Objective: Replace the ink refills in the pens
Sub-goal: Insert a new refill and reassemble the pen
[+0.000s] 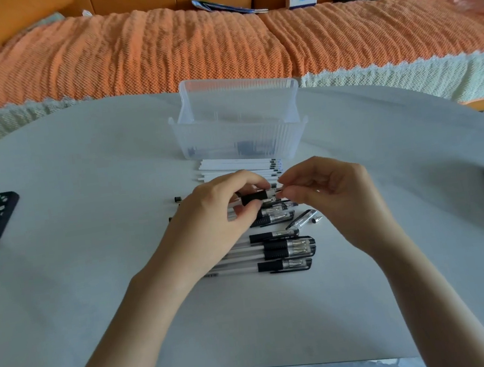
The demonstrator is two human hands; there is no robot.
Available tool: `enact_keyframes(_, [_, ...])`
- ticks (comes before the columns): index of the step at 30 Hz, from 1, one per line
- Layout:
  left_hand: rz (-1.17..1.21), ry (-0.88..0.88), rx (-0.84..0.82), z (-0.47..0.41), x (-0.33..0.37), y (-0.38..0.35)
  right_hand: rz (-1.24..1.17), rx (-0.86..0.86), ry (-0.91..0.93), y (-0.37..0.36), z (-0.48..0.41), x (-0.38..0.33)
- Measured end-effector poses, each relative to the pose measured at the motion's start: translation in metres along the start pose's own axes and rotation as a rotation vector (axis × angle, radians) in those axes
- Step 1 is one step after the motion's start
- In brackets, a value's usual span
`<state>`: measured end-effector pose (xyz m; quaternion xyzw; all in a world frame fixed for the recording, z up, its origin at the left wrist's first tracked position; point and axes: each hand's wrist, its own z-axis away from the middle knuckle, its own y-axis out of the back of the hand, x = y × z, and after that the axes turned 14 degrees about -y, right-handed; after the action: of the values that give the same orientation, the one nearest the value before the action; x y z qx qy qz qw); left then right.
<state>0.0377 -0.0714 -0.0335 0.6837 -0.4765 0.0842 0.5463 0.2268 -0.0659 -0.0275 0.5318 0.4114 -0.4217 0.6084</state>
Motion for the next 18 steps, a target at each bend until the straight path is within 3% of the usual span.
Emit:
enact_keyframes(10, [-0.102, -0.021, 0.069, -0.0006, 0.0058, -0.0043, -0.068, -0.05, -0.033, -0.0015, 0.0017, -0.0019])
enact_keyframes(18, [-0.17, -0.061, 0.115, -0.0024, 0.0073, -0.0073, 0.074, -0.043, -0.027, -0.0014, 0.0037, 0.0013])
